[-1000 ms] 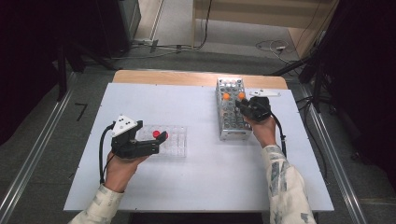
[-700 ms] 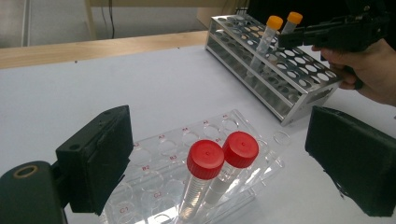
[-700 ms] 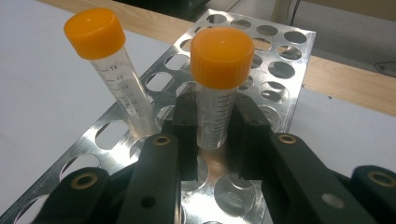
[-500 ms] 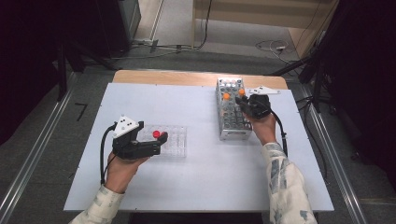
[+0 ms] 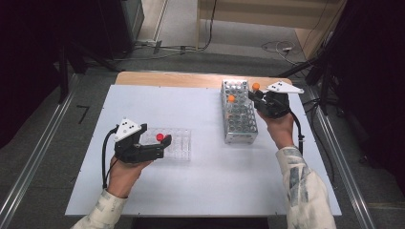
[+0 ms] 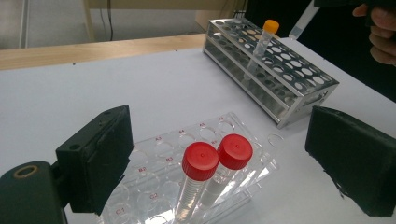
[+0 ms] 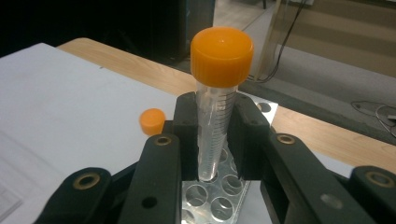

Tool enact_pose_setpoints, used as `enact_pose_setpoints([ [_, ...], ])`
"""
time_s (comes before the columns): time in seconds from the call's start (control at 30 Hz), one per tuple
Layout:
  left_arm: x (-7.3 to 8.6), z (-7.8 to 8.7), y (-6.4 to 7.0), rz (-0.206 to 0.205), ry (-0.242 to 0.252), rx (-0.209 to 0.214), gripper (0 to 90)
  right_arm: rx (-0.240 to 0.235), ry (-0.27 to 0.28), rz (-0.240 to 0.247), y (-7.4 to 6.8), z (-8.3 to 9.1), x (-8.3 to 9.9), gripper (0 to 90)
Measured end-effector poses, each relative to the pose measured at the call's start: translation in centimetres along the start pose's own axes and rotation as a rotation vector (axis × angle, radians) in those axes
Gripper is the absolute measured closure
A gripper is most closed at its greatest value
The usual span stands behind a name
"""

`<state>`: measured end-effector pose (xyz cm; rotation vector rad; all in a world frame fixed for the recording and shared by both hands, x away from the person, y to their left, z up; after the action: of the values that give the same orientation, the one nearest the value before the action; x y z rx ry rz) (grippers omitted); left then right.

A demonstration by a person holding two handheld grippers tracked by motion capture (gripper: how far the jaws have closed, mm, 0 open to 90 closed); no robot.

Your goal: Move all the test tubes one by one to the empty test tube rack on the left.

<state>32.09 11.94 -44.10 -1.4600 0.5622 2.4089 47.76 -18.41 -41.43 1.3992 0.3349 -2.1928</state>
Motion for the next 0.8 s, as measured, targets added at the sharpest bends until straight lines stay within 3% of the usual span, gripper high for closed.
enact_pose_setpoints([
  [0.33, -0.5, 0.6, 0.2, -0.007, 0.026, -0.003, 8.0, -0.078, -0.003, 0.008, -3.4, 2.7, 0.9, 71.9],
  [0.8, -0.7, 0.6, 1.1, -0.019, 0.031, 0.010, 8.1, -0.216, -0.031, 0.032, -8.9, 3.9, 3.4, 71.8],
])
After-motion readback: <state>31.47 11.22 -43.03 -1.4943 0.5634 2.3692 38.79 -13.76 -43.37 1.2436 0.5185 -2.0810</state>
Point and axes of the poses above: each handheld gripper's, and its own axes: z roughly backward along the jaws, x roughly out of its underside, y roughly to its right, the point moved 9 cm from there along -z, roughly forward along the jaws, and after that the axes turned 1 degree about -y, right-handed, at the moved point
